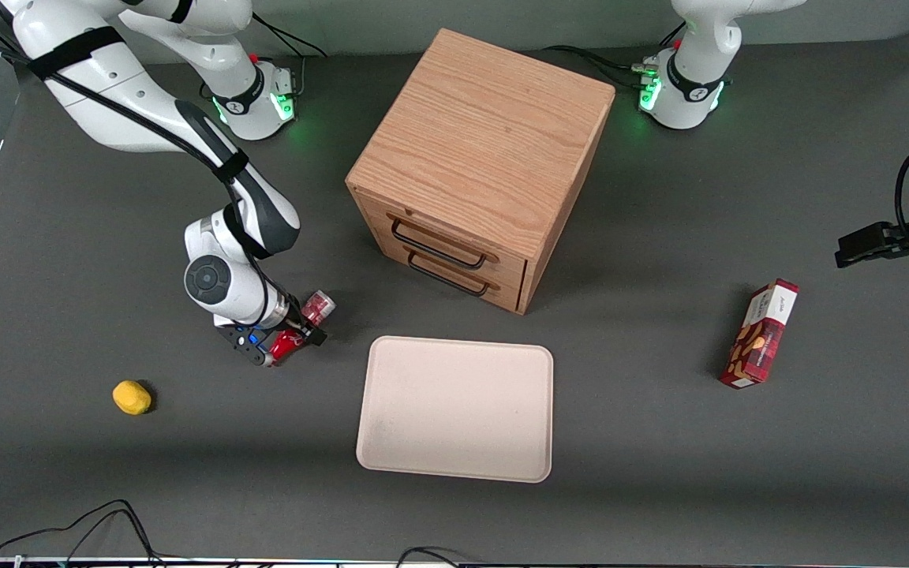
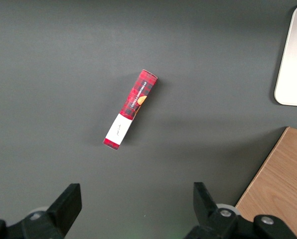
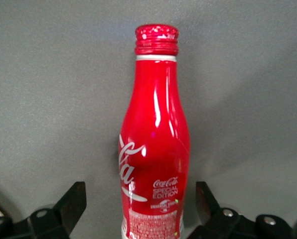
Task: Place coke bottle on tray
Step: 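Lower the open right gripper over the bottle and close it around the body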
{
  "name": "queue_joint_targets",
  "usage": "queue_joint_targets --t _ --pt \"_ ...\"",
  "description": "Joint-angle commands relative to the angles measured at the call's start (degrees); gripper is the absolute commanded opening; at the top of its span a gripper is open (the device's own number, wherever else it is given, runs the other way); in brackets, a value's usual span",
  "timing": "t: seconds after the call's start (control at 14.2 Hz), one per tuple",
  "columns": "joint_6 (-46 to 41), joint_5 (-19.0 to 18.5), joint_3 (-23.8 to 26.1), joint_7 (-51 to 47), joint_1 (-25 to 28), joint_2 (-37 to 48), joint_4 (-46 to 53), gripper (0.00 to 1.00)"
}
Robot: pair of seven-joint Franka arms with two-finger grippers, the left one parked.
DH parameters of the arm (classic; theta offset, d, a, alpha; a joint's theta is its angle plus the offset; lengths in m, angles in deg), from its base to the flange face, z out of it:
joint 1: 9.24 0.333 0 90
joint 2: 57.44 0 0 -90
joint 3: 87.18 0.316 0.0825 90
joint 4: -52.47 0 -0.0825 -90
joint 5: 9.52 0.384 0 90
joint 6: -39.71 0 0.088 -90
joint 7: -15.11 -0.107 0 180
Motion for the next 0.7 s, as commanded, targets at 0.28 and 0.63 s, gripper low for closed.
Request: queue_joint_targets --t 0.28,0.63 --pt "1.10 -1.84 0.21 -1.88 -0.43 -0.95 0.44 0.26" --pt "-3.18 -1.76 0.30 -1.27 -0.34 1.68 3.24 0.00"
